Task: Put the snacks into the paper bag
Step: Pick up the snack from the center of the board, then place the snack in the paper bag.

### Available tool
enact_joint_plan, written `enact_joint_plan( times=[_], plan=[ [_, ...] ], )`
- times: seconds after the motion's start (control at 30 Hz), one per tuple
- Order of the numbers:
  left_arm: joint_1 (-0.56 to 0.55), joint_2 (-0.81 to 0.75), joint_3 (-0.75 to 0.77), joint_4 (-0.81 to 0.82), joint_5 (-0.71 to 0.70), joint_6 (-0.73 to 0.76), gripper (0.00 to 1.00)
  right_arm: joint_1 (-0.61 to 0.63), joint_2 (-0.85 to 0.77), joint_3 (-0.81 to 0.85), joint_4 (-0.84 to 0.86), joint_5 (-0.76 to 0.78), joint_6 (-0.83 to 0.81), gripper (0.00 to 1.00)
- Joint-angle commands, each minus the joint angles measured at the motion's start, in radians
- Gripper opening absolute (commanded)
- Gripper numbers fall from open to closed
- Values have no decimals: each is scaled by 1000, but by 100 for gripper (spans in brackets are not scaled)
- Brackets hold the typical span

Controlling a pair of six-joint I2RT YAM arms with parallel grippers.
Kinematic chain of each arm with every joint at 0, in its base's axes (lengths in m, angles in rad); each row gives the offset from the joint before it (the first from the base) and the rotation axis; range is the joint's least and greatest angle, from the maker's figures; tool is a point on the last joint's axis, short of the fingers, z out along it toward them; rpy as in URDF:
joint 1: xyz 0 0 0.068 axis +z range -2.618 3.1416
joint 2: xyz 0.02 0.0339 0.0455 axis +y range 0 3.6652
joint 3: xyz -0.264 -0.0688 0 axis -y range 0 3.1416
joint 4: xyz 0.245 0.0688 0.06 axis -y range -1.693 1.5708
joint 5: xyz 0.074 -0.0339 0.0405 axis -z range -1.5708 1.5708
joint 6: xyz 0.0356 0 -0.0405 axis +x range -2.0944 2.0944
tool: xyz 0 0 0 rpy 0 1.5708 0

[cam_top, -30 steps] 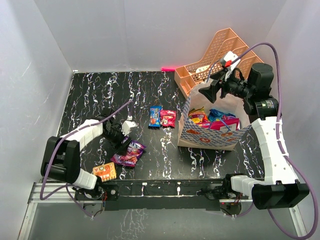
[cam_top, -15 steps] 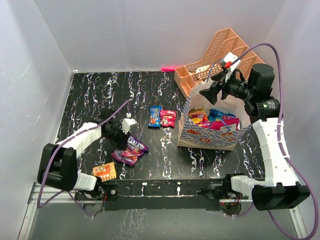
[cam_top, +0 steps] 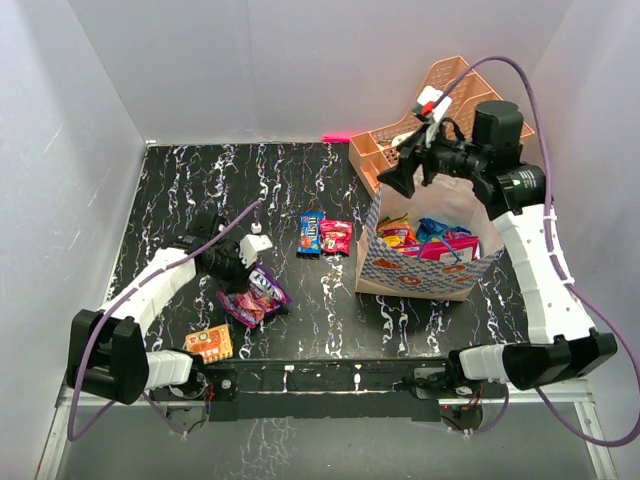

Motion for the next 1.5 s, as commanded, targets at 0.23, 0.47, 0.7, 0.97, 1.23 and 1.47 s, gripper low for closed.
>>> enact_joint_plan(
  times=[0.23,0.47,0.7,0.97,1.23,1.47],
  plan=[
    [-3,-100,235,-54,85,88,0,303,151,129,13,-27,-104,83],
    [-2,-104,380,11,107,-5,0,380,185,20,167,-68,-40,85],
    [-9,-129,436,122,214,-186,0,488,267,3,187,-96,26,91],
    [-26,-148,410,195,289,-279,0,548,323,-5,244,56,78,92],
    [-25,-165,384,210,295,-300,0,549,321,-29,265,115,88,84],
    [-23,-185,369,208,298,-300,0,549,300,-50,270,154,86,72]
  ],
)
